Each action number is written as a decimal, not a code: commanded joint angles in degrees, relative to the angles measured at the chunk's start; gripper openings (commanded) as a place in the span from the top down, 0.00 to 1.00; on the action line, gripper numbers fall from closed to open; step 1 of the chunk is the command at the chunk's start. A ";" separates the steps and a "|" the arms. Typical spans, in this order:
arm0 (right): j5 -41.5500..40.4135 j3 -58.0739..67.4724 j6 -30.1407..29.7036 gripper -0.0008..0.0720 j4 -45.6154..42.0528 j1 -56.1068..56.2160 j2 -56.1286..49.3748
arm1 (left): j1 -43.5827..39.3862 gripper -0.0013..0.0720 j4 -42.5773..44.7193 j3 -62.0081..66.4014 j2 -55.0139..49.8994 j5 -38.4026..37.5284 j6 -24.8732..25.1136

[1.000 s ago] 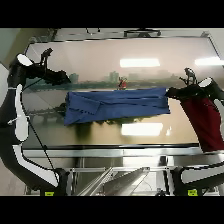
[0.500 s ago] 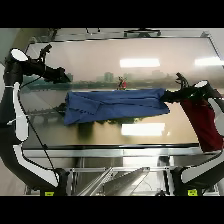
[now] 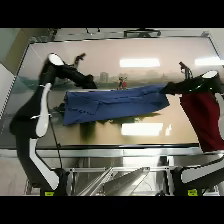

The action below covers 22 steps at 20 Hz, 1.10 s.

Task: Fold the shirts.

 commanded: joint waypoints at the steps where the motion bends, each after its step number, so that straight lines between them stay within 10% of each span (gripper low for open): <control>1: 6.56 4.74 3.50 0.97 7.52 0.72 6.49 | -10.71 0.96 -1.92 0.90 -7.56 6.80 -1.70; 10: 10.47 5.05 8.63 0.97 7.85 4.79 10.78 | -17.53 0.96 -5.11 8.81 -13.05 6.58 -5.99; 17: 5.33 5.05 12.46 0.97 8.48 9.27 12.83 | 1.77 0.95 -11.08 3.41 12.94 -13.42 0.63; 22: -20.28 5.05 10.10 0.97 15.98 29.59 10.80 | 21.55 0.95 -28.09 2.64 30.93 -10.51 7.19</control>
